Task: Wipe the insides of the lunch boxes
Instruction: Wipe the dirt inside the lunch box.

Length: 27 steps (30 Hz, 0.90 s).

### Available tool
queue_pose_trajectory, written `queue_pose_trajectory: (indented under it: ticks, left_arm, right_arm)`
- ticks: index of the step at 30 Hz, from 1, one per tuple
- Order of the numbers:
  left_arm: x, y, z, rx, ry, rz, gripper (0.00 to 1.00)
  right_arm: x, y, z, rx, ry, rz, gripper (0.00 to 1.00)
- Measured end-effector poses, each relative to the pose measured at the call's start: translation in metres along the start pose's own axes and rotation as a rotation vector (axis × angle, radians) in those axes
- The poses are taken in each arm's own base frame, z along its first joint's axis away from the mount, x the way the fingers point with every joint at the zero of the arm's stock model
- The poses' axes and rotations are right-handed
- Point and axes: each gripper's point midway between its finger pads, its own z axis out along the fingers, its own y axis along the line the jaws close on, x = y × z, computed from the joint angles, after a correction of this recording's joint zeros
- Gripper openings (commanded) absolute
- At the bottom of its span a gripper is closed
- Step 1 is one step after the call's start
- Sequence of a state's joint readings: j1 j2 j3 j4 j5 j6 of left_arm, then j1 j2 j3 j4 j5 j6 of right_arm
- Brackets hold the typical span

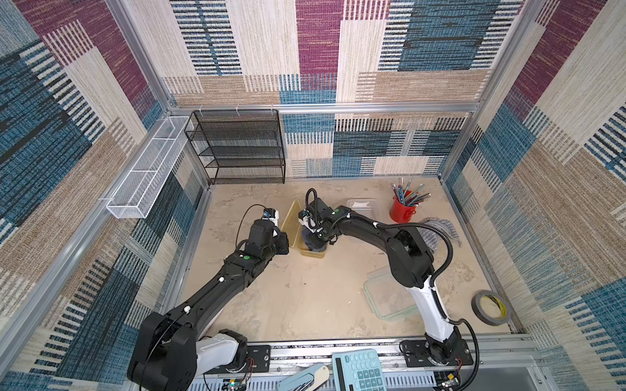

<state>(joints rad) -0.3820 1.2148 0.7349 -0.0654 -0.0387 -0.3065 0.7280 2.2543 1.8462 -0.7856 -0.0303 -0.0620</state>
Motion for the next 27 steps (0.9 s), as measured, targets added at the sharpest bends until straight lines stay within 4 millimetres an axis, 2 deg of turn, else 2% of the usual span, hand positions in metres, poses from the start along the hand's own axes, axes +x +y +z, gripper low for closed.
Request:
queue_pose_trajectory:
  ticks: [2,5,9,13,17,20,22,27]
  left_arm:
    - [0.002,-0.001,0.000,0.005,0.007,0.001,0.00]
    - [0.003,-0.001,0.000,0.008,0.014,0.005,0.00]
    - [0.006,0.000,-0.001,-0.007,0.021,0.019,0.00]
    - [0.007,-0.004,-0.002,-0.001,0.023,0.033,0.00]
    - [0.009,-0.006,-0.002,0.003,0.030,0.040,0.00]
    - [0.009,-0.009,-0.003,0.010,0.028,0.046,0.00]
    - [0.008,-0.010,-0.004,0.011,0.024,0.047,0.00]
    - [0.006,-0.009,-0.007,0.001,0.013,0.050,0.00]
  right_arm:
    - [0.001,-0.011,-0.009,0.059,0.012,0.003,0.16]
    - [-0.003,-0.018,-0.031,0.089,-0.008,0.011,0.16]
    - [-0.028,-0.021,-0.066,0.104,-0.109,0.031,0.17]
    - [-0.047,-0.030,-0.082,0.160,-0.187,0.042,0.17]
    - [-0.050,-0.036,-0.082,0.193,-0.197,0.045,0.17]
    - [-0.048,-0.045,-0.061,0.230,-0.175,0.043,0.15]
    - [-0.039,-0.050,-0.045,0.244,-0.135,0.041,0.14]
    - [-0.032,-0.050,-0.034,0.241,-0.157,0.036,0.12]
